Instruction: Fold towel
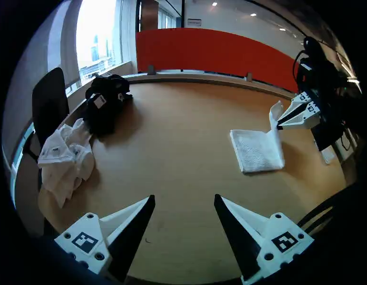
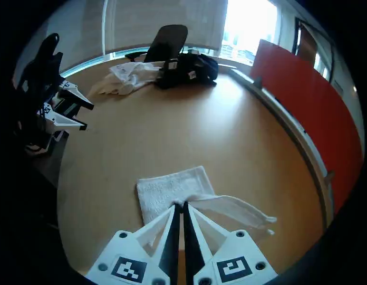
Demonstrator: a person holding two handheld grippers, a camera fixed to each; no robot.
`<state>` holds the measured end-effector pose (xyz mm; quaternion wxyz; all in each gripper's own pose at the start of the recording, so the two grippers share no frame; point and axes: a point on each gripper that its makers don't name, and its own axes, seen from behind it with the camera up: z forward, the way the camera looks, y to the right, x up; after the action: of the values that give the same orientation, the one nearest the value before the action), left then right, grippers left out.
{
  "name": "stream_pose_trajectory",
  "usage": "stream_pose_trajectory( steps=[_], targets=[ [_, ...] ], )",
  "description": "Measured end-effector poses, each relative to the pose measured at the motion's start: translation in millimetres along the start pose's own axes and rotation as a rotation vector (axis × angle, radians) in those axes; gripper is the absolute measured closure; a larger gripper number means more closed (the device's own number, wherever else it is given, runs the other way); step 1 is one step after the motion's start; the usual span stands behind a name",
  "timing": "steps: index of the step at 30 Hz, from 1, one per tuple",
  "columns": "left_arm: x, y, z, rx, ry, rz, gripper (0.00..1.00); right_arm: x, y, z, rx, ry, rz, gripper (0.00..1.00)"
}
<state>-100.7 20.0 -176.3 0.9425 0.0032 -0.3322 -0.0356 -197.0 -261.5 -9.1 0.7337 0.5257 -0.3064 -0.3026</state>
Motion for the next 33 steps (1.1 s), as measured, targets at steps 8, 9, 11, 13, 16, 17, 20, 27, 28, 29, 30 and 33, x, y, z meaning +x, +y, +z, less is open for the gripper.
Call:
stream_pose_trajectory(
  steps=[8, 9, 11, 13, 16, 17, 20, 27, 28, 29, 30, 33],
  targets=[
    [-9, -4.7, -3.1, 0.024, -0.010, -0.020, 0.08, -2, -29, 48.8, 0.085, -0.040, -0.030, 0.96],
    [-9, -5.2, -3.4, 0.028, -0.010, -0.024, 0.08, -4, -32, 55.6, 0.094, -0.046, -0.029, 0.96],
    [-11, -4.8, -3.5, 0.029, -0.012, -0.033, 0.08, -9, -37, 66.1, 0.110, -0.062, -0.026, 0.96],
    [-12, -4.2, -3.5, 0.029, -0.012, -0.039, 0.08, -13, -40, 72.8, 0.121, -0.074, -0.026, 0.96],
    [-12, -3.3, -3.3, 0.027, -0.011, -0.041, 0.08, -16, -43, 76.2, 0.129, -0.083, -0.028, 0.96],
    [-12, -3.2, -3.3, 0.028, -0.010, -0.040, 0.08, -16, -43, 76.1, 0.129, -0.083, -0.027, 0.96],
    [-11, -2.7, -2.6, 0.026, -0.010, -0.037, 0.08, -15, -43, 75.1, 0.129, -0.082, -0.024, 0.95],
    [-11, -2.2, -1.2, 0.023, -0.012, -0.032, 0.08, -12, -42, 72.7, 0.126, -0.068, -0.017, 0.90],
    [-11, -2.1, -1.2, 0.023, -0.013, -0.031, 0.08, -12, -42, 72.3, 0.124, -0.066, -0.018, 0.87],
    [-11, -2.0, -1.1, 0.023, -0.013, -0.029, 0.08, -12, -41, 71.9, 0.122, -0.064, -0.019, 0.83],
    [-11, -1.9, -1.1, 0.023, -0.014, -0.028, 0.08, -12, -41, 71.5, 0.120, -0.063, -0.019, 0.79],
    [-10, -2.0, -1.1, 0.022, -0.013, -0.026, 0.08, -12, -40, 68.7, 0.116, -0.056, -0.020, 0.47]
  ],
)
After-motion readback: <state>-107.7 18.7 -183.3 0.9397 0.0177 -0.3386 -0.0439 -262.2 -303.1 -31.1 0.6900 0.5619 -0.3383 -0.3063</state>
